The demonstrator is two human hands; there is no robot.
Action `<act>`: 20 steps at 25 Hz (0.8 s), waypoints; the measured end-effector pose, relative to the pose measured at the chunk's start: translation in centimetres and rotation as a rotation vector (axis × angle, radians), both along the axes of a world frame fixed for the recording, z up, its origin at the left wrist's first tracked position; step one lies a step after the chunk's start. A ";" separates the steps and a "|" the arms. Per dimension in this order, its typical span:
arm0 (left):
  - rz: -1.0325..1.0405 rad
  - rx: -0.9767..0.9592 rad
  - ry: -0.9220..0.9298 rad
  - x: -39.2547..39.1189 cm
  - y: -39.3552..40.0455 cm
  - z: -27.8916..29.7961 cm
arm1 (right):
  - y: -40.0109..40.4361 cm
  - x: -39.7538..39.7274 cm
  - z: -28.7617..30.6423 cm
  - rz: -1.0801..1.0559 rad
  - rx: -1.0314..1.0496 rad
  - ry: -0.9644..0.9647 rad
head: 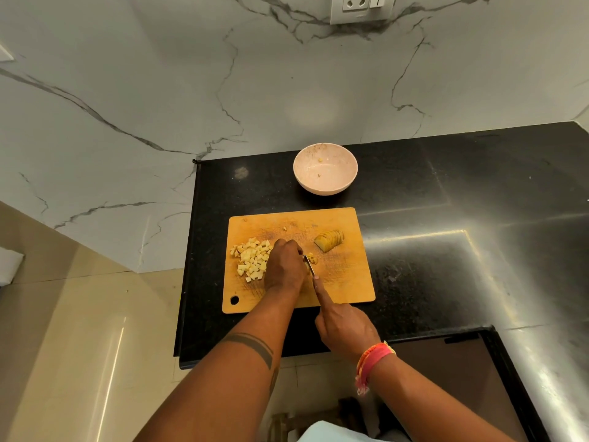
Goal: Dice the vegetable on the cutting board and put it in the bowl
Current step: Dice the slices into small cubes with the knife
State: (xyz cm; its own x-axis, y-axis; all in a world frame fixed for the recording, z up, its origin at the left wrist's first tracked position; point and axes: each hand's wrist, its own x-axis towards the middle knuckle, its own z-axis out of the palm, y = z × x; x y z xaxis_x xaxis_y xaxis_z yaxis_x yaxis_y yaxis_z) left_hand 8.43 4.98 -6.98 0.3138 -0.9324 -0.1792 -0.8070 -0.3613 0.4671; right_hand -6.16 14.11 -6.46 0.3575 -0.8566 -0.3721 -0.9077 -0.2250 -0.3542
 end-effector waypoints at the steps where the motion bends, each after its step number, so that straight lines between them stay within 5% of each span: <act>1: 0.009 -0.003 0.013 0.0 0.0 0.0 | 0.5 -0.4 0.0 0.005 0.004 0.003; 9: -0.059 -0.059 0.036 0.0 1.8 0.6 | 0.0 -1.6 -0.3 -0.129 -0.032 -0.066; 13: -0.319 -0.141 -0.124 0.6 4.6 -0.4 | -0.1 0.0 -0.5 -0.125 -0.027 -0.054; 20: -0.278 -0.190 -0.301 2.5 3.5 -1.5 | -1.1 3.1 -1.1 -0.061 -0.050 -0.093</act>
